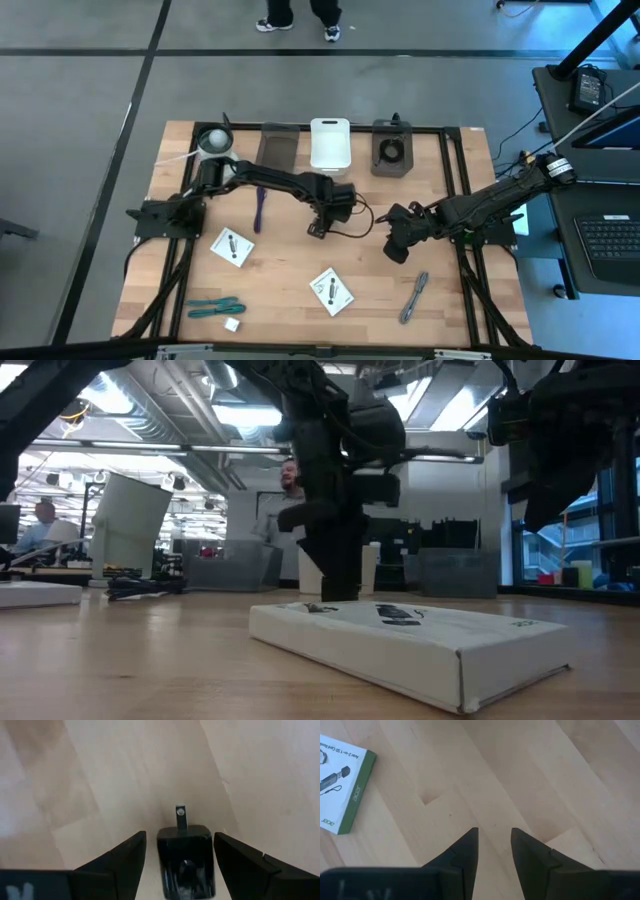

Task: Pick and place items into bin
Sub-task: Put the black charger adapter into the left black bin

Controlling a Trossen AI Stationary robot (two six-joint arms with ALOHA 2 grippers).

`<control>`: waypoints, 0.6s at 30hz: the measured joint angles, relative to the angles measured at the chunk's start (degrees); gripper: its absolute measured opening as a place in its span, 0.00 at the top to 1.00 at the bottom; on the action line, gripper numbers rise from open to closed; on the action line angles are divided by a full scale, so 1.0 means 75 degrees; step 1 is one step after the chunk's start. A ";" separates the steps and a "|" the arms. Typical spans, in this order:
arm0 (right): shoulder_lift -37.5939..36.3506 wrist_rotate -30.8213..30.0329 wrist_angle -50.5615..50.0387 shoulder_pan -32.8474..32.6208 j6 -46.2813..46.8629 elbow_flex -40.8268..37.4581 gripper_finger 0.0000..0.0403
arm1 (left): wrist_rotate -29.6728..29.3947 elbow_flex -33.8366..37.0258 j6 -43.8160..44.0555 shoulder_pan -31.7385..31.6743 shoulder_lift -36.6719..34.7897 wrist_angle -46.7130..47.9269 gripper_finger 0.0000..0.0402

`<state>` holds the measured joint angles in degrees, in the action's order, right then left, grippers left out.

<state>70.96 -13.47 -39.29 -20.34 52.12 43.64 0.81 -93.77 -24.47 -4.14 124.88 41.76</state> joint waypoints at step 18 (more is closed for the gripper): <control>-0.0001 -0.0003 -0.0026 0.0003 -0.0185 0.0000 0.70 | -0.0559 0.0002 0.1189 0.0256 0.0111 0.0040 0.64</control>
<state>70.96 -13.50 -39.48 -20.32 50.73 43.64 -3.39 -93.76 -15.55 -2.22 125.71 42.05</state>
